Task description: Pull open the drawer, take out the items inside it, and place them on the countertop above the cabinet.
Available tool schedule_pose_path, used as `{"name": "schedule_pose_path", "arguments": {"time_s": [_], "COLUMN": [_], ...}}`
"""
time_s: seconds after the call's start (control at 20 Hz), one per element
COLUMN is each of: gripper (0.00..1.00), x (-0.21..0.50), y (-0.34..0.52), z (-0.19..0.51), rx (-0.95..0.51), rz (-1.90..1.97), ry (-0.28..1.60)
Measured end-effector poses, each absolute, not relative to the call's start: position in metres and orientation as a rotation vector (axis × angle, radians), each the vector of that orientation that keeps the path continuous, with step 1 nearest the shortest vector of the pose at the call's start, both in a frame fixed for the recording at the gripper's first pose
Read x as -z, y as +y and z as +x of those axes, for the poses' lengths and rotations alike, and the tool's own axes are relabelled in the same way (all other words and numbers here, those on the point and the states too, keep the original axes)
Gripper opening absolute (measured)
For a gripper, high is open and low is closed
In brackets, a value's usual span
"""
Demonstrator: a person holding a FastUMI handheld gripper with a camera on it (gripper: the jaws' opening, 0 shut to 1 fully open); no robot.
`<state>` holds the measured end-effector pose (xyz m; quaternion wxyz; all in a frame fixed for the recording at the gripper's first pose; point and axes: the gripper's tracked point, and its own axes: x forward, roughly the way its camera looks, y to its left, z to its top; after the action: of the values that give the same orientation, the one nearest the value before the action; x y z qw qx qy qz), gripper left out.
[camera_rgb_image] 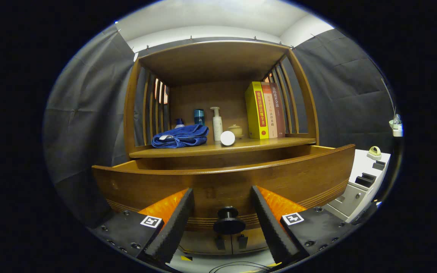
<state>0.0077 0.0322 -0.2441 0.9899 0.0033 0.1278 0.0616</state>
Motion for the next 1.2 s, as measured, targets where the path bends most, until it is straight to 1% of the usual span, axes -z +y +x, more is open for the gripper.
{"name": "schedule_pose_path", "arguments": {"time_s": [0.7, 0.9, 1.2], "gripper": [0.99, 0.99, 0.99], "x": [0.279, 0.285, 0.296], "y": [0.032, 0.031, 0.036], "z": [0.062, 0.058, 0.080], "rx": [-0.116, -0.112, -0.118], "rz": [-0.008, -0.007, 0.016], "ry": [0.333, 0.363, 0.377]}}
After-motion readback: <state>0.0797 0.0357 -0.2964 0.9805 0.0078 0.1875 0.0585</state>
